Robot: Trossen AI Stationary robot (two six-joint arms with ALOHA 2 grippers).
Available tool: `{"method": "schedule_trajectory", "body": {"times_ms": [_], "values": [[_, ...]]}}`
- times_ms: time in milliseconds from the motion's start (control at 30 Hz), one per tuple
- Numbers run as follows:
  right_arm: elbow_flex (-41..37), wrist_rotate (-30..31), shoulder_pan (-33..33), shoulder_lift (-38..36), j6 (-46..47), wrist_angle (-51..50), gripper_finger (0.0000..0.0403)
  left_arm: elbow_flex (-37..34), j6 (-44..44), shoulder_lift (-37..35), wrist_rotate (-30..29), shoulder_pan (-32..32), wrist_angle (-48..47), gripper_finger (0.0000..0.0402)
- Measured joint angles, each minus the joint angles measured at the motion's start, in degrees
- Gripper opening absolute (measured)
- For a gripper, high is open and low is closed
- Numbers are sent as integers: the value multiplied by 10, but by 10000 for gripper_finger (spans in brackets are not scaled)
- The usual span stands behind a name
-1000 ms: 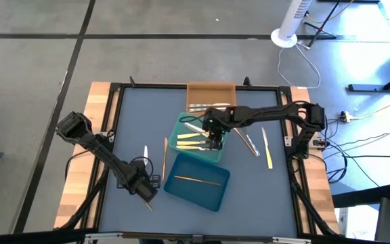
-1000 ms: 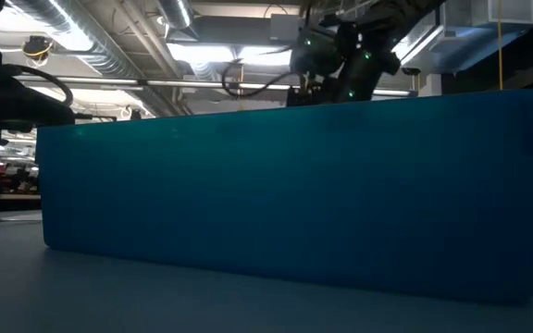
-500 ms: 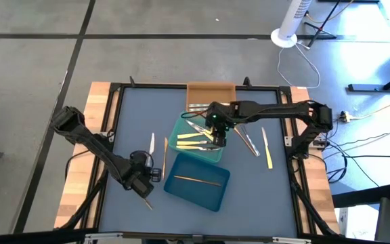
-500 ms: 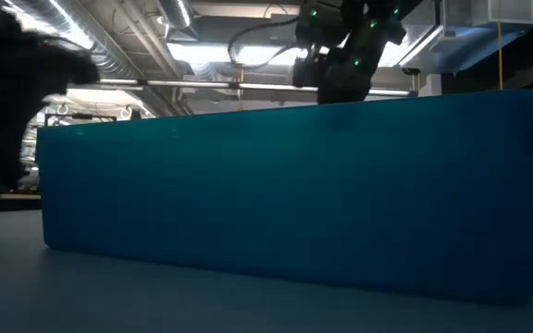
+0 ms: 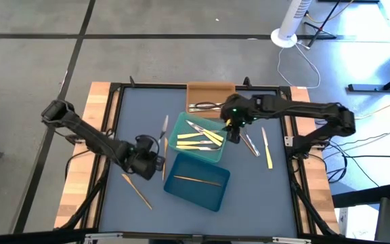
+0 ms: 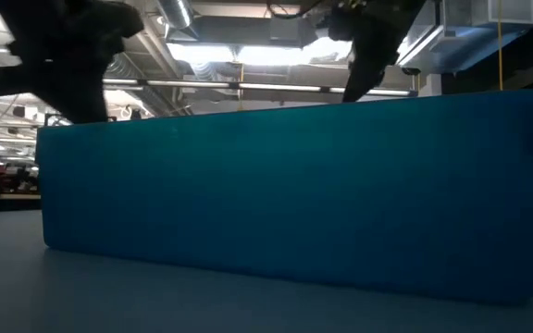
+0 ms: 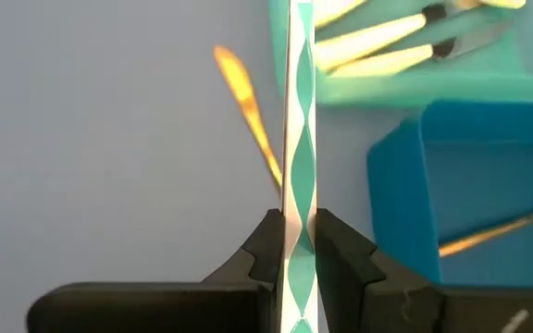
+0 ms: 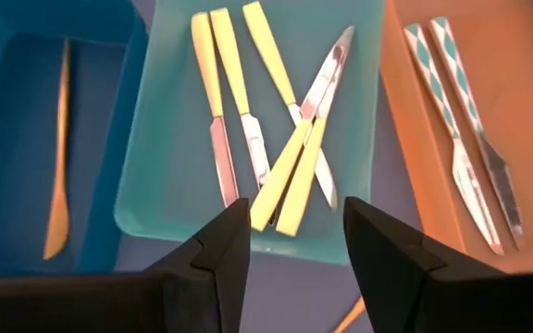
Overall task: Sort silverware by color (type)
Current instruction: Put the white and blue knife into the orange bin
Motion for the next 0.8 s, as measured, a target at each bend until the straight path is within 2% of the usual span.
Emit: {"method": "schedule_trajectory", "body": {"times_ms": [133,233,400,533,633,800], "values": [[0,3,0,-33,22,-24,163,0,133,-17,-2,56,14,35],[0,5,0,-55,41,-36,163,0,265,-20,-2,105,47,36],[0,10,0,-87,73,-60,163,0,508,-18,35,197,154,36],[0,10,0,-107,99,-73,163,1,668,-17,72,269,254,36],[-1,10,0,-119,115,-82,163,1,756,-17,108,320,315,36],[-1,10,0,-124,119,-84,163,1,853,-13,166,393,412,36]]}}
